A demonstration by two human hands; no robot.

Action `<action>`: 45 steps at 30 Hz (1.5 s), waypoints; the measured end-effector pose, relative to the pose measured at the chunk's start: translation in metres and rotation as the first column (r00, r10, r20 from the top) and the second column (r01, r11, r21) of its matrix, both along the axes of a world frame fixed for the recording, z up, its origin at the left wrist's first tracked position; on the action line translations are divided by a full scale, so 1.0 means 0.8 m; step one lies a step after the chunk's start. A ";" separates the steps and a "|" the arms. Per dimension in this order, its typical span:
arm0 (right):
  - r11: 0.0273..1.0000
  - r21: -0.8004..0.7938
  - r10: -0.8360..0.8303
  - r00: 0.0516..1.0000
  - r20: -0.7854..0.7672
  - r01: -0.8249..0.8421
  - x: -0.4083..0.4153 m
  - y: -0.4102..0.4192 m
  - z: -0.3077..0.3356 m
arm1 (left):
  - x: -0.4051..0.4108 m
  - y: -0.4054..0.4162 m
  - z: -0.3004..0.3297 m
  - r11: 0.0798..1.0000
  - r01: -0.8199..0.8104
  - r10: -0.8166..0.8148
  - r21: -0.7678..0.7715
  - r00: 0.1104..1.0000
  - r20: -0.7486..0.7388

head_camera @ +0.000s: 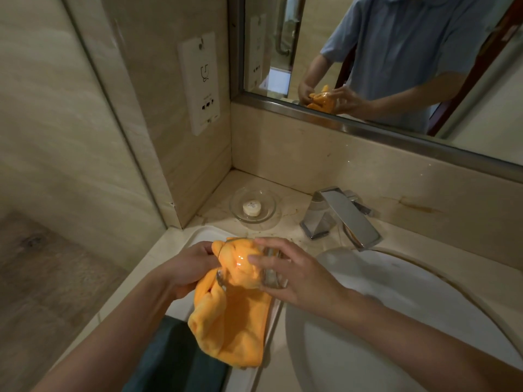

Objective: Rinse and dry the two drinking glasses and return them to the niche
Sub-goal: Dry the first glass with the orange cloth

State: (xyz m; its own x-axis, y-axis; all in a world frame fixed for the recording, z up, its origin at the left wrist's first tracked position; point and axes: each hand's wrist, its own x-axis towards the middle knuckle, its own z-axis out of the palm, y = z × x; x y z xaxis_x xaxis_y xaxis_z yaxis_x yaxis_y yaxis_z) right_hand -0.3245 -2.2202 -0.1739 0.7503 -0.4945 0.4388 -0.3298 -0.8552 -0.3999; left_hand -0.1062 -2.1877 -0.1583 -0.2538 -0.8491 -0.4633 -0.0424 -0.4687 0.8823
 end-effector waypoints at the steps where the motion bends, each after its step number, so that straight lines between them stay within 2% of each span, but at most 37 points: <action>1: 0.996 0.077 -0.037 0.999 0.013 0.036 0.001 0.002 -0.001 | -0.001 0.000 0.000 1.000 -0.013 0.013 -0.001 1.000 -0.011; 5: 0.892 0.424 -0.198 0.979 0.055 0.157 0.007 0.013 0.004 | -0.001 -0.001 0.005 0.999 -0.025 0.025 -0.020 1.000 -0.014; 9: 0.678 0.689 -0.368 0.930 0.018 0.255 0.015 0.025 0.020 | -0.002 -0.003 0.010 0.999 -0.027 0.027 -0.043 1.000 0.011; 12: 0.443 0.868 -0.461 0.888 0.003 0.226 0.021 0.033 0.033 | -0.003 -0.004 0.013 0.998 -0.018 0.020 -0.053 0.999 0.040; 14: 0.219 0.965 -0.526 0.850 -0.005 0.141 0.024 0.037 0.038 | -0.004 -0.004 0.014 0.998 0.001 0.003 -0.063 0.998 0.059; 17: -0.108 0.994 -0.577 0.815 -0.047 -0.019 0.025 0.039 0.048 | -0.005 -0.005 0.015 0.996 0.028 -0.022 -0.079 0.997 0.076; 19: -0.228 0.971 -0.575 0.815 -0.073 -0.074 0.021 0.039 0.056 | -0.006 -0.005 0.015 0.995 0.043 -0.035 -0.093 0.995 0.095; 20: -0.250 0.965 -0.565 0.821 -0.080 -0.078 0.021 0.039 0.059 | -0.006 -0.006 0.015 0.994 0.047 -0.038 -0.098 0.995 0.096; 22: -0.205 0.979 -0.520 0.849 -0.100 -0.010 0.020 0.038 0.058 | -0.006 -0.007 0.015 0.993 0.047 -0.038 -0.104 0.995 0.092; 26: 0.023 0.993 -0.441 0.893 -0.091 0.112 0.016 0.035 0.058 | -0.002 -0.004 0.020 0.996 0.061 -0.062 -0.068 0.998 -0.004; 28: 0.219 0.954 -0.376 0.920 -0.113 0.207 0.013 0.036 0.058 | -0.002 -0.004 0.020 0.997 0.057 -0.059 -0.051 0.998 -0.038; 31: 0.600 0.739 -0.317 0.939 -0.134 0.308 0.012 0.035 0.057 | -0.003 -0.006 0.019 0.998 0.028 -0.030 -0.055 0.999 -0.045; 32: 0.681 0.657 -0.314 0.939 -0.139 0.325 0.011 0.034 0.057 | -0.004 -0.007 0.020 0.998 0.019 -0.021 -0.060 0.999 -0.026; 34: 0.756 0.551 -0.315 0.934 -0.167 0.354 0.011 0.032 0.059 | -0.005 -0.009 0.020 0.998 -0.012 0.013 -0.062 1.000 0.015; 36: 0.746 0.549 -0.344 0.924 -0.167 0.377 0.011 0.031 0.057 | -0.008 -0.012 0.022 0.996 -0.024 0.027 -0.087 0.999 0.035; 38: 0.658 0.645 -0.383 0.910 -0.159 0.389 0.015 0.028 0.052 | -0.011 -0.013 0.025 0.994 -0.008 0.013 -0.108 0.999 0.049; 40: 0.492 0.802 -0.420 0.899 -0.122 0.338 0.019 0.026 0.053 | -0.010 -0.014 0.025 0.992 -0.004 0.010 -0.123 0.999 0.050; 42: 0.266 0.931 -0.445 0.888 -0.114 0.252 0.020 0.023 0.058 | -0.008 -0.015 0.024 0.989 0.023 -0.018 -0.145 0.999 0.039; 45: -0.027 0.982 -0.374 0.909 -0.184 0.188 0.020 0.019 0.066 | -0.004 -0.016 0.019 0.979 0.073 -0.064 -0.189 0.996 0.055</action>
State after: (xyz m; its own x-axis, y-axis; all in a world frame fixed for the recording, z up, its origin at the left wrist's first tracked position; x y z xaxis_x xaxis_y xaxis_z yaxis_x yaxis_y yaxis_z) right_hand -0.3087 -2.2053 -0.1210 0.4254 -0.6744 -0.6035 -0.3116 0.5169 -0.7973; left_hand -0.1094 -2.2008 -0.1427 -0.2959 -0.9043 -0.3078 -0.1134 -0.2867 0.9513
